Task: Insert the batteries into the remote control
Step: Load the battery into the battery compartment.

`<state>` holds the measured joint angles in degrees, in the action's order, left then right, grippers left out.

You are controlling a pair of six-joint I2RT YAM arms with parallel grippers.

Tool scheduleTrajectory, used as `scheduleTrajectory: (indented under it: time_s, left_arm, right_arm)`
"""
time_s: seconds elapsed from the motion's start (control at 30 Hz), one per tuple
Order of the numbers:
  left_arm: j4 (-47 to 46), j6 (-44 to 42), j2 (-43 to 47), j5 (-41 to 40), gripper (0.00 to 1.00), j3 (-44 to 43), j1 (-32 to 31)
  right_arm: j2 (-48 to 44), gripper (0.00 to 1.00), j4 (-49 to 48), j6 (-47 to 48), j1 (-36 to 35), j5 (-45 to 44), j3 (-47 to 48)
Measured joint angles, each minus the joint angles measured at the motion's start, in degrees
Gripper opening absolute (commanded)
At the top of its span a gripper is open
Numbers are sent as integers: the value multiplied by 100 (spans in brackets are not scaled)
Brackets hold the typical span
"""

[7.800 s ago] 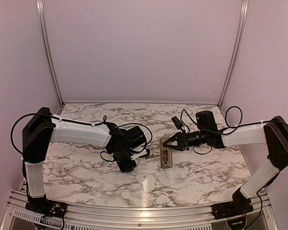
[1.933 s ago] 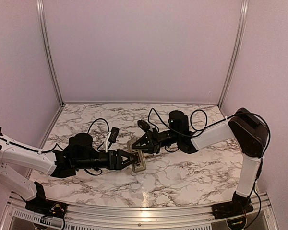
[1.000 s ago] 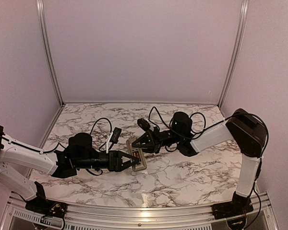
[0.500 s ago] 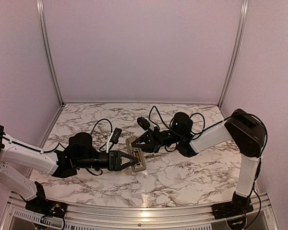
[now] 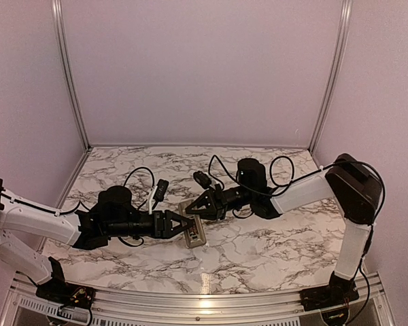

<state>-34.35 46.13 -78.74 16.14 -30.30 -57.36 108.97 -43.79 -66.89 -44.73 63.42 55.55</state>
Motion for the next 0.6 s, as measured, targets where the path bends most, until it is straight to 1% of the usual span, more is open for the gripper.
scheduleTrajectory:
  time_s: [0.13,0.23,0.33,0.5,0.6]
  left_arm:
    - [367,-184,31,-81,59,-146,0]
    - [603,-273,26,-127,57,-236,-2]
    - [885,-345,-42,-203,55,-367,-7]
    - [1231,-450,-192,-319,55,-564,-26]
    - [1453,-516,-310,-424,50,-737,-61]
  right_arm:
    - [-160,0,726,597,2,-170,125]
    - [-219,0,1060,887,28,-295,166]
    - [-238,0,1259,1051,33,-400,166]
    - [-260,0,1480,1185,37,-573,164]
    - [-286,0,1569,1244,39,-688,164]
